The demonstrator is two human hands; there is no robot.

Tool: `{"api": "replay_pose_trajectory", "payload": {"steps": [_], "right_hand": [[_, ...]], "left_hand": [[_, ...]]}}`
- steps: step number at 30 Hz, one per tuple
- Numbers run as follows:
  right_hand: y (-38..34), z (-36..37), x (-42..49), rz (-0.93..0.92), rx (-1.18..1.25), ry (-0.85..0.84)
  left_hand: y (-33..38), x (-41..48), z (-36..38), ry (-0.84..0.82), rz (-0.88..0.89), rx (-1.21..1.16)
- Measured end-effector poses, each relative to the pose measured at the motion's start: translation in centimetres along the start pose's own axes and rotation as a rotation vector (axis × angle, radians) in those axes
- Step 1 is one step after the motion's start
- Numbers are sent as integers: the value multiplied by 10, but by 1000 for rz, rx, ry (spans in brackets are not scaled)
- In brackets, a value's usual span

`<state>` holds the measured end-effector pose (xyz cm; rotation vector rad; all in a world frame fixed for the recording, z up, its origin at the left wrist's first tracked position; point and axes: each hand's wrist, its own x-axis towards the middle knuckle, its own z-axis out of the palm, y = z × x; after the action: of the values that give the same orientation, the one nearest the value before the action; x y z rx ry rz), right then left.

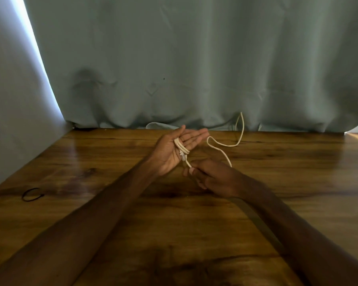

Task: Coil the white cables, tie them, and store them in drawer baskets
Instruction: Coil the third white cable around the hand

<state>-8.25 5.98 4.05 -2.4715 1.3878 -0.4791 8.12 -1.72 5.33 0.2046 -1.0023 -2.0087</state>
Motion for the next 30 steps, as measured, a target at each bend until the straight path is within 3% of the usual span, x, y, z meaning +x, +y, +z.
{"api": "replay_pose_trajectory", "payload": {"steps": [5,8,14,17,21,24,27,30], "right_hand": [[-1,-12,-4,-18,-69,52],[-4,-17,-7,-36,-85,67],[-11,-32,-16,-76,-42,149],[-10,-42,-19,-142,-8,235],[-3,-47,-20,-189,-18,397],[5,-51,-21,-184,28,515],[20,-56,-21,-122,96,567],[39,-51,-19,2,90,533]], "left_hand": [[-10,7,-2,203,86,260],[-19,4,0,249,95,577],[-24,-15,3,47,123,1131],[-26,-23,21,-60,105,1083],[-21,-23,28,-53,-73,1074],[-14,-25,25,-229,-285,861],[-5,-24,27,-412,-307,684],[7,-21,24,-408,-310,358]]}}
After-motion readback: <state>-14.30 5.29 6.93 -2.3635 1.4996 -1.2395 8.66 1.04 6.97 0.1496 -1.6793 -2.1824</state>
